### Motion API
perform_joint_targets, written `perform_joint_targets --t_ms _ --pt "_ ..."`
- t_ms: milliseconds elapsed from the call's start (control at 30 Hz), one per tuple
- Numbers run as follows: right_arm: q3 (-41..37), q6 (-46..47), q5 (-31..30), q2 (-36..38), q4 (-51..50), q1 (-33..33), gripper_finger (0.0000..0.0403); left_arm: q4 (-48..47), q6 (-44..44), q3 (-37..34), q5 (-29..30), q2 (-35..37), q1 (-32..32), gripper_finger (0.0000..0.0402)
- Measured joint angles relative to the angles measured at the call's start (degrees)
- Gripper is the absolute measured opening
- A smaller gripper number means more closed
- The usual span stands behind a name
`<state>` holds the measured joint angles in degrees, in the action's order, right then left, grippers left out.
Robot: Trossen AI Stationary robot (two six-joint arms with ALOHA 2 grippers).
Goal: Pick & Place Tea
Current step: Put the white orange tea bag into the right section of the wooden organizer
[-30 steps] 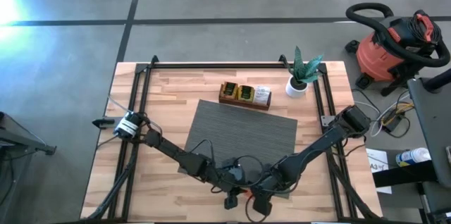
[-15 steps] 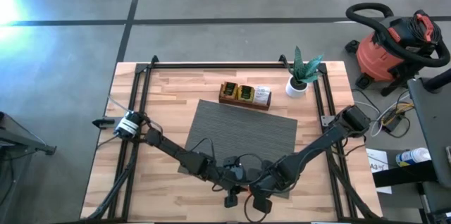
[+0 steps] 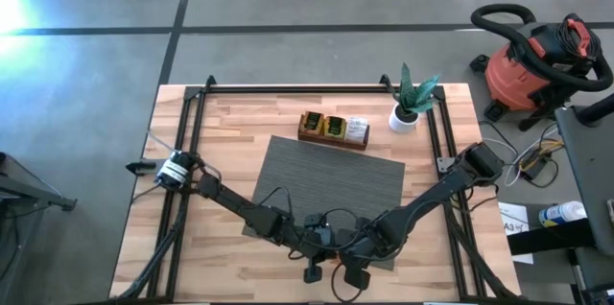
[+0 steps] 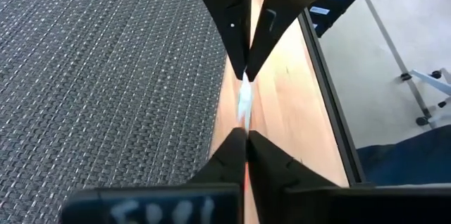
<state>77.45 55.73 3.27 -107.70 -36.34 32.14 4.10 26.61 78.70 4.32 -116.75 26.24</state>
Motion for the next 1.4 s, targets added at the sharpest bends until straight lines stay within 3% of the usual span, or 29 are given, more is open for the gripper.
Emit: perform_joint_targets --t_ms 133,367,733,967,1233,1333,1400 --pt "-0.05 3.05 -1.03 0.93 0.03 0.00 0.0008 0.28 -0.12 -0.02 -0.47 0.08 0.02 0.0002" --pt "0.02 5.50 -11.35 4.79 0.89 -0.37 0.0015 -1.01 0.59 -0.43 -0.29 0.00 0.11 0.0001" --pt "0.09 6.42 -19.09 9.31 -1.71 0.73 0.0111 -0.02 7.06 -6.70 4.86 3.52 1.08 0.0000" --pt "0.04 8.96 -31.80 10.90 -5.20 5.00 0.0151 14.28 10.99 -17.50 13.32 13.75 2.78 0.0000" --pt "-0.05 9.79 -39.67 14.53 -5.15 6.58 0.0153 40.68 11.70 -35.63 24.06 24.55 5.35 0.0000" --pt "-0.15 8.96 -41.11 15.74 -5.14 6.30 0.0153 51.12 12.46 -39.84 24.65 25.29 5.49 0.0000" --pt "-0.20 8.48 -41.26 16.51 -5.09 5.91 0.0153 57.13 14.23 -41.73 21.24 25.01 5.28 0.0000"
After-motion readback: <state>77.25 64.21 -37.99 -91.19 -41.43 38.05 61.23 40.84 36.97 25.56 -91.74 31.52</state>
